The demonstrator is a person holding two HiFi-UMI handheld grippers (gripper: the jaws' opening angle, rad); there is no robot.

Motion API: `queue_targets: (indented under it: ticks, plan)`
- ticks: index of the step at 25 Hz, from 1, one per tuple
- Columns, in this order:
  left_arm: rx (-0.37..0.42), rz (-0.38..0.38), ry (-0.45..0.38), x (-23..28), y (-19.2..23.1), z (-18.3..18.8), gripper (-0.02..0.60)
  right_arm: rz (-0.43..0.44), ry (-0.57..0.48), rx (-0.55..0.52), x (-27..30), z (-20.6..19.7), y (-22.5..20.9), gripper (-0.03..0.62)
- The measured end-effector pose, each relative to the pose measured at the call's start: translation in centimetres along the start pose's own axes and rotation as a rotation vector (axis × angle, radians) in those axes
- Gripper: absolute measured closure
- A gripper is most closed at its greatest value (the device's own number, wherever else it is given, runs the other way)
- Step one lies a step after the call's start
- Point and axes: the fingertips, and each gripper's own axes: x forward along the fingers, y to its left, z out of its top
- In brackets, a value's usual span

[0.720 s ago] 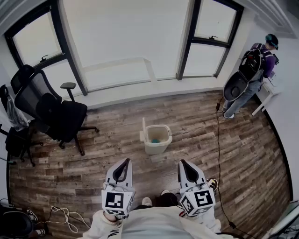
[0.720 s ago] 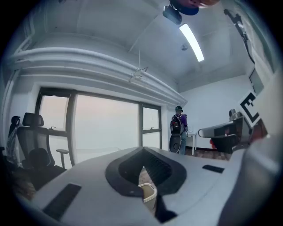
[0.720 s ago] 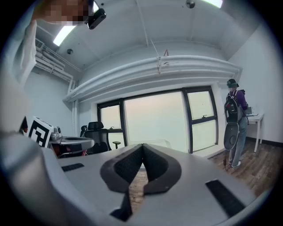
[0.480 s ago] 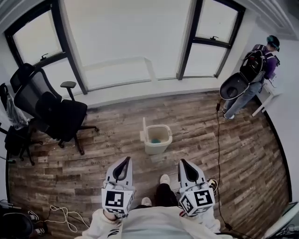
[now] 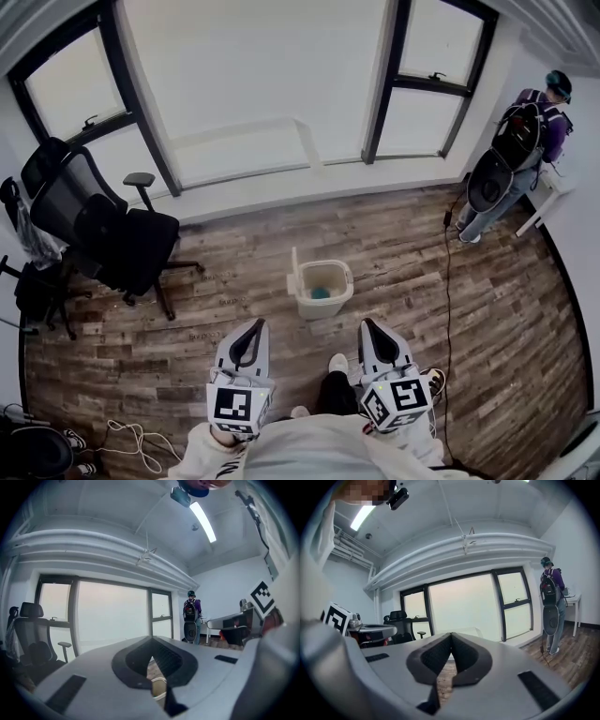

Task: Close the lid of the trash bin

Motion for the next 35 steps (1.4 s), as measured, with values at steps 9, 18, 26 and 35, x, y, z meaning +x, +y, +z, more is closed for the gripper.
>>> queue_targets:
  ticks: [9,18,26,35]
  plan:
    - [-0.01,0.03,0.047,8.4,0.5,0.3,0.574,0.043,0.042,0.012,6.8,1.0,-5.2,0.571]
    - [0.015,0.05,0.096,17.5,0.4,1.1,0.575,0.082,0.073,0.024,13.9,2.2,-11.5,0.571]
    - [0.053,0.044,0.102,24.4,-2.6,1.3,0.575,0.08,0.085,0.058,16.7,2.3,-18.8,0.571]
    - [0.003,0.102,0.141,28.9,-3.5,0.6,0.574,0.144,0.097,0.045,20.2,2.4,-23.0,0.571]
